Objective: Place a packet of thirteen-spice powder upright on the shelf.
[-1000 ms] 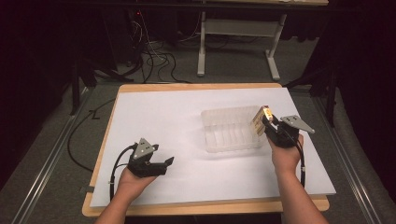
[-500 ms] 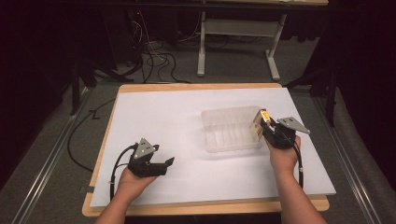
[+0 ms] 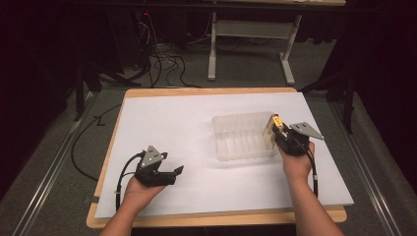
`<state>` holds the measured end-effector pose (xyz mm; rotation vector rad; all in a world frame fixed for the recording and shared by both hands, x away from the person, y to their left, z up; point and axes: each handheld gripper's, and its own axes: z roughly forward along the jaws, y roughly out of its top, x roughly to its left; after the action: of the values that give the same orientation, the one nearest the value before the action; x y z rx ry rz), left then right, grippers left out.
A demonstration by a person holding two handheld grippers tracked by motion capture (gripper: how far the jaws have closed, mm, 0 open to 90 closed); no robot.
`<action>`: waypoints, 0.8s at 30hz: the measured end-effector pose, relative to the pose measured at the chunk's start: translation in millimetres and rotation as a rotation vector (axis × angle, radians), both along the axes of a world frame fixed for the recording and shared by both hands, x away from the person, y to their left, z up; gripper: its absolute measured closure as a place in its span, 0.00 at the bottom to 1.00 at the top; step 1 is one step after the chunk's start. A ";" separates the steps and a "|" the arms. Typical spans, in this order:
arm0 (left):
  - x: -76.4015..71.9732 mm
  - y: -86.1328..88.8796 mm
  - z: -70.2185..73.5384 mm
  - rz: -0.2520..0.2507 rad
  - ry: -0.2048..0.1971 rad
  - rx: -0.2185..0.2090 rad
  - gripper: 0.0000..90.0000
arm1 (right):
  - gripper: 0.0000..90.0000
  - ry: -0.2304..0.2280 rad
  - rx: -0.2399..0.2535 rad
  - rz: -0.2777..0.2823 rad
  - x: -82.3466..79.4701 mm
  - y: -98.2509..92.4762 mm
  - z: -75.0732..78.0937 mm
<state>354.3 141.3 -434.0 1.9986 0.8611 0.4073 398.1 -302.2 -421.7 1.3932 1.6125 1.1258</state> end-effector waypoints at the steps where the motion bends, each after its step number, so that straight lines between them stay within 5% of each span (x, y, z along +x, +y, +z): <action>1: 0.0 0.1 0.1 0.000 0.000 -0.001 0.26 | 0.75 0.001 0.002 -0.002 0.2 0.0 0.0; 6: 0.2 0.5 0.2 0.000 -0.001 -0.001 0.26 | 0.73 0.009 0.001 0.003 1.1 0.0 0.8; 15: -0.1 0.5 0.3 0.000 -0.002 -0.002 0.26 | 0.44 -0.006 0.019 0.033 -2.9 -0.6 5.4; 24: 0.7 0.2 -0.4 0.004 0.000 -0.006 0.27 | 0.28 0.008 0.025 0.081 -17.7 -1.7 13.2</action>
<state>355.0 141.4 -434.5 1.9915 0.8653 0.4063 380.4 -303.9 -408.5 1.3600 1.6788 1.1920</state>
